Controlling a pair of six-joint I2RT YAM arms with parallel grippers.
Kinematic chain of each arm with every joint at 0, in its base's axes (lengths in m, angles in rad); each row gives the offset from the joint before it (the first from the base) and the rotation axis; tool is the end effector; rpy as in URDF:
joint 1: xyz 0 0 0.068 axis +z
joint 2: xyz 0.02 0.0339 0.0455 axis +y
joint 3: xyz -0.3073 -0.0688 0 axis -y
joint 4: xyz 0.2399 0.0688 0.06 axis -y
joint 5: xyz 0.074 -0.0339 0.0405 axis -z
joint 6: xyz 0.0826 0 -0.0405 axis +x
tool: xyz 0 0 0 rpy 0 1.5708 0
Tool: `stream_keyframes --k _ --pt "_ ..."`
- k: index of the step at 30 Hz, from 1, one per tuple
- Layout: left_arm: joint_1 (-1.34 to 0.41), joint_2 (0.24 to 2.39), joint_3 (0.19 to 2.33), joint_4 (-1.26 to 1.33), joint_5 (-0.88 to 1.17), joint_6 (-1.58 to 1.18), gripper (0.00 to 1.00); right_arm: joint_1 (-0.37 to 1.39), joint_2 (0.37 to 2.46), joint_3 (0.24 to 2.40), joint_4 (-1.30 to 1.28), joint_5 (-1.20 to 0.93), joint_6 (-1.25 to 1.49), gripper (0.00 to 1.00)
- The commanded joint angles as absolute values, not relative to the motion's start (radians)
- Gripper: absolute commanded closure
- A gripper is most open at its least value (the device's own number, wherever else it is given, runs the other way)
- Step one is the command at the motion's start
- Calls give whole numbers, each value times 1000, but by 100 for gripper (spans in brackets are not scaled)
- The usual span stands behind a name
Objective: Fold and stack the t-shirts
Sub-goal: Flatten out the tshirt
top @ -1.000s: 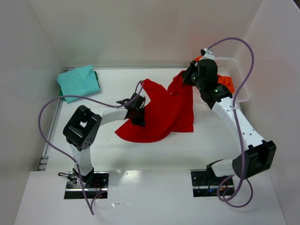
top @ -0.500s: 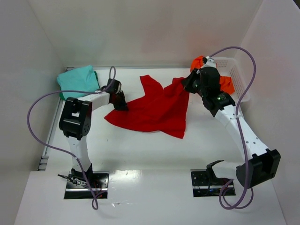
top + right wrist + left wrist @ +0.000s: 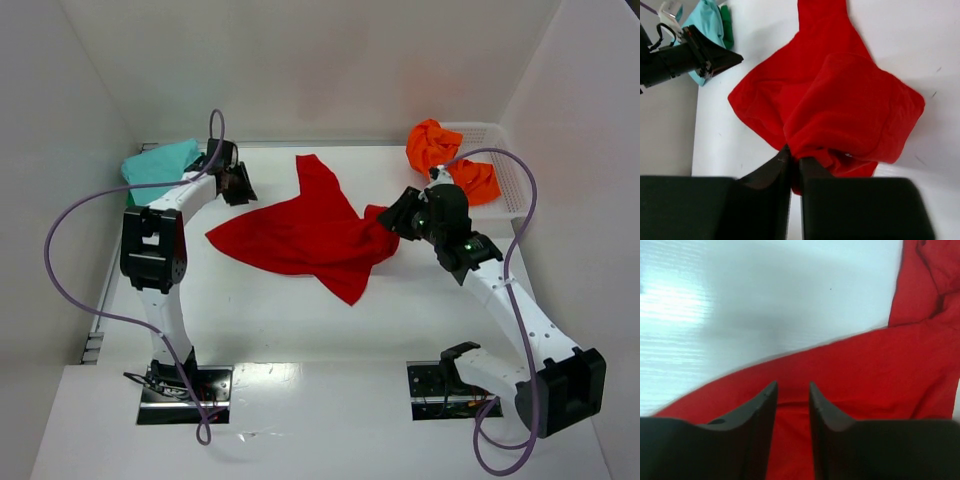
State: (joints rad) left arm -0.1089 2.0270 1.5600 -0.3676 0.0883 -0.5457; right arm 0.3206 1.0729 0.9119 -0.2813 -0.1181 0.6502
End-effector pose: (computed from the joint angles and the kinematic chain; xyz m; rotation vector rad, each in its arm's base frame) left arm 0.4978 -0.0618 0.2191 -0.4883 2.3923 -0.4048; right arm 0.2443 0.0914 0.3375 0.2653 2.0712 0.7253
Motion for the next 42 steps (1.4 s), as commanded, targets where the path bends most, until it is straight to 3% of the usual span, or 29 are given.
stream_keyframes --k 1,2,4,7,13,19,26,31,42 --pt "-120 1961 1545 -385 121 -525 59 316 1032 882 -290 -129 644 55" --pt "-130 1912 1533 -376 136 -514 55 316 1032 882 -304 -108 618 27" --pt "-143 1859 1503 -367 162 -514 47 316 1032 882 -333 -80 607 20" --pt "-187 1757 1421 -367 262 -503 44 316 1032 905 -333 -12 595 13" --pt "-350 1527 1212 -354 323 -561 34 316 1133 986 -321 67 583 10" --pt "-543 1465 1082 -259 360 -626 31 298 1189 1006 -310 118 574 6" --pt "-776 1578 1063 -209 214 -692 30 233 1180 994 -292 72 583 6" --pt "-877 1725 1126 -212 108 -712 22 167 1149 971 -291 18 583 6" --pt "-911 1859 1170 -244 6 -753 19 126 1115 962 -313 -12 552 6"
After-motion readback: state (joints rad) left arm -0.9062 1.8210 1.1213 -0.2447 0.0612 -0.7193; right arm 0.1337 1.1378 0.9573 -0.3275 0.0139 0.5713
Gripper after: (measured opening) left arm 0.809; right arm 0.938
